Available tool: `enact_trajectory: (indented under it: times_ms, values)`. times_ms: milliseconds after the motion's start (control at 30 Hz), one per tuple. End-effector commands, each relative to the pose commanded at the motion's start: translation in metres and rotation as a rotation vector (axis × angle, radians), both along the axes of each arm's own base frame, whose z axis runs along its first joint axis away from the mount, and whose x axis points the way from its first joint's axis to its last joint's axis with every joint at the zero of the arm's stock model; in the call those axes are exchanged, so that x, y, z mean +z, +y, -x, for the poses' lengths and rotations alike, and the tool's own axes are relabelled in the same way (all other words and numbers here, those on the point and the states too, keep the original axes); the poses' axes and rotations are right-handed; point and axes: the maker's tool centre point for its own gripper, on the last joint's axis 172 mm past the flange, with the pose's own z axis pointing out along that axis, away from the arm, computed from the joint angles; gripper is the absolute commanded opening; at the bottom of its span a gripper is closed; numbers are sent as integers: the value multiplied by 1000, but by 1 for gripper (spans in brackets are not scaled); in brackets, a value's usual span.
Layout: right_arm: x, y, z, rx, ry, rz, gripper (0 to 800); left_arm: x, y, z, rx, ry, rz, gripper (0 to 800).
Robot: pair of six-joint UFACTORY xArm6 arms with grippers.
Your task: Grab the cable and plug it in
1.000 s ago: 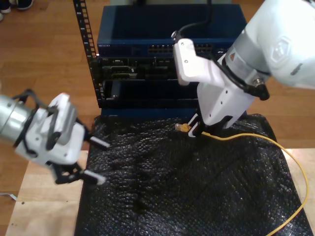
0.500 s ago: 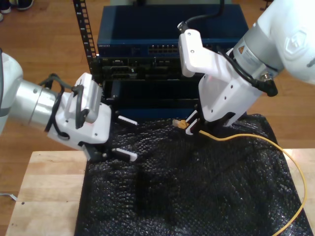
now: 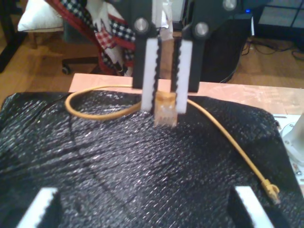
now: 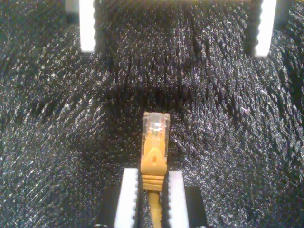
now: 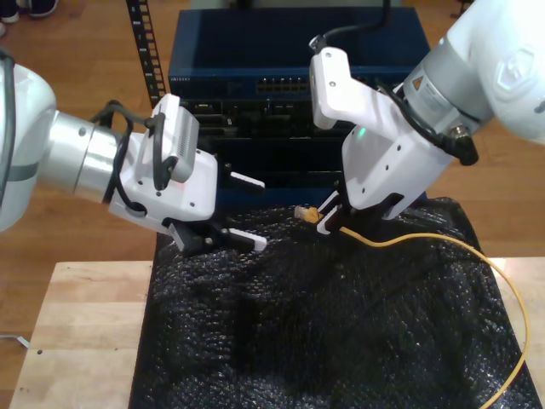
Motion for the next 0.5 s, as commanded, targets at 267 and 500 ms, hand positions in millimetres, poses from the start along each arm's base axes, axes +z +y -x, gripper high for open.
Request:
enact_trajectory:
  times_ms: [267,500]
  values:
    - [-3,3,3,5,8,0,6,6,-5,2,-1,11,26,798]
    - [-7,6,6,4,24,-7,6,10,-8,6,-16,2,36,790]
